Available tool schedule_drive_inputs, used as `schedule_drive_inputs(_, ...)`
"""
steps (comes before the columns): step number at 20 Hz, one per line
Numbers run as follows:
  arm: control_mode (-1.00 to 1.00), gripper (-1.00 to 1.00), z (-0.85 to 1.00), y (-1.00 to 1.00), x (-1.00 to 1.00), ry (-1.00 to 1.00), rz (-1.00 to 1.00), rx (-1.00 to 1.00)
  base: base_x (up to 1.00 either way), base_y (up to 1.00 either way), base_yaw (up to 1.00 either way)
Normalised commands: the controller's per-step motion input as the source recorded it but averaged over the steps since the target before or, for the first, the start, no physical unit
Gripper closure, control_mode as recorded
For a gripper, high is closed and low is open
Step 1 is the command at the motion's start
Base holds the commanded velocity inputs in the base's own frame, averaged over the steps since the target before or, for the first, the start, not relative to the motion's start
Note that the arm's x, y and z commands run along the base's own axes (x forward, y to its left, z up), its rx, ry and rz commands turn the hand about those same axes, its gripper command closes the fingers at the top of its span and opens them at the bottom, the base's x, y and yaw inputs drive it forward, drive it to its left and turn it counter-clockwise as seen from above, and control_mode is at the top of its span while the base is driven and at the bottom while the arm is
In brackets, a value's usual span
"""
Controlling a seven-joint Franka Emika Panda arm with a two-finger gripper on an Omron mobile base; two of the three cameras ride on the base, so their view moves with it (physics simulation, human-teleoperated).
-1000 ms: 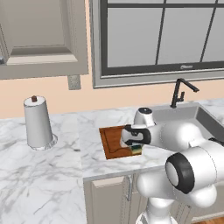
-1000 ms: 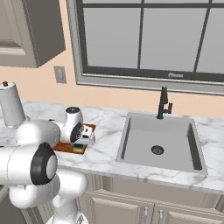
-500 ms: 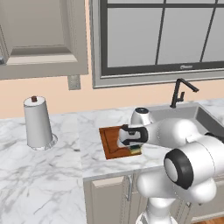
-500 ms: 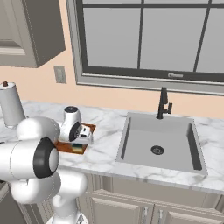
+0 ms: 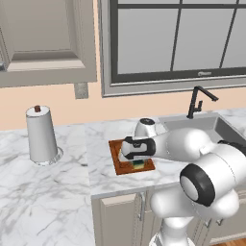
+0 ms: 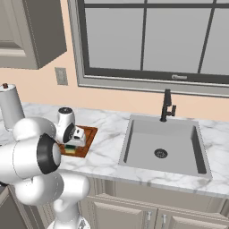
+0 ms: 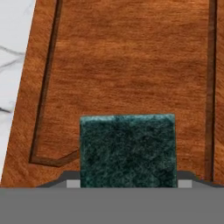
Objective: Pick up the sponge from the counter and clean the cutting board by briefly scrubbing or pressing down on the cutting board. Once finished, release the sponge.
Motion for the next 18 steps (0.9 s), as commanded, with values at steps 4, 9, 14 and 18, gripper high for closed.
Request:
schedule_drive_inputs(4,-1.0,1.0,-0.01,0.49,0.0,0.0,0.0,0.06,0.0,0.0,0.0)
schedule_drive_inputs(9,-1.0,1.0,-0.01,0.4,0.02,0.0,0.0,0.04,0.0,0.0,0.0)
schedule_drive_inputs(14,-1.0,1.0,0.0,0.35,0.14,0.0,0.0,0.03,0.0,0.0,0.0)
schedule_drive_inputs(18,-1.0,1.0,0.0,0.04,0.24,0.0,0.0,0.0,0.0,0.0,0.0)
